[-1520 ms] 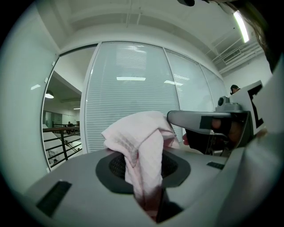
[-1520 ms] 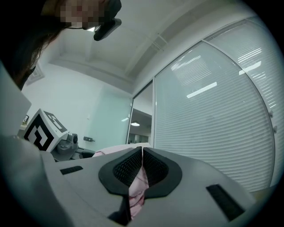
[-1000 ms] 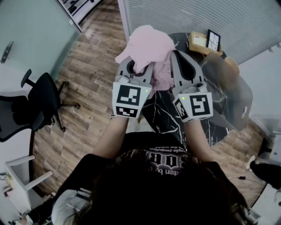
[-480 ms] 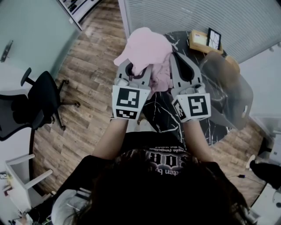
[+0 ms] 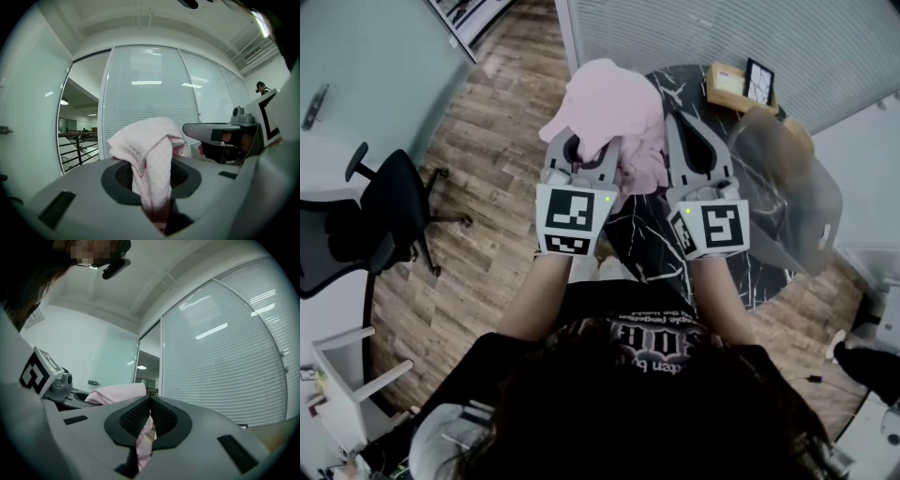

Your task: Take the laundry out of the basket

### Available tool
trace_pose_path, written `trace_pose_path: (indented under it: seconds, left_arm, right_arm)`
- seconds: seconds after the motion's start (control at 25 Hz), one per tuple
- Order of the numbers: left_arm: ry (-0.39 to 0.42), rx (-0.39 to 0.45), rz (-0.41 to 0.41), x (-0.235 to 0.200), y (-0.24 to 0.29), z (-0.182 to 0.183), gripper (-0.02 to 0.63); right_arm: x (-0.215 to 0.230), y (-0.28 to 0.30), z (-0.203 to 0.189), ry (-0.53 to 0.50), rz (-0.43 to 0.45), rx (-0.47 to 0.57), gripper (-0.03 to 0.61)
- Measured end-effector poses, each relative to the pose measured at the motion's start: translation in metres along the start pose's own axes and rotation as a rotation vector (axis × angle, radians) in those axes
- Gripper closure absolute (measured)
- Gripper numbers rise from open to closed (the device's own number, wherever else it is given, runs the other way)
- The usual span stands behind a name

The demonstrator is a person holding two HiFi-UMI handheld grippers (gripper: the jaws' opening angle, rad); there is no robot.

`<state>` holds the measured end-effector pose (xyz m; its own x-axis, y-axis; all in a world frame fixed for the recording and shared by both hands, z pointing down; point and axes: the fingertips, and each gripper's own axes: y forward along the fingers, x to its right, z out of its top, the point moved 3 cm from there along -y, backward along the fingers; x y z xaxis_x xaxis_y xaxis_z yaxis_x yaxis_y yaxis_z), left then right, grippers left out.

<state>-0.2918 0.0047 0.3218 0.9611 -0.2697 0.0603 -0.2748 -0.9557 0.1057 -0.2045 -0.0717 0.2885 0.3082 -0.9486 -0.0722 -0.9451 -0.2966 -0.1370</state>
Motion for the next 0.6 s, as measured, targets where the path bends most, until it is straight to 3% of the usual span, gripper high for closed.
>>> trace_pose_path:
  seconds: [0.6]
  left_arm:
    - [-0.021,0.002,0.026,-0.0105,-0.0026,-0.0018,0.509]
  right_arm:
    - [-0.0009,0.0018,-0.0022,-0.012,0.001,-0.006,0.552]
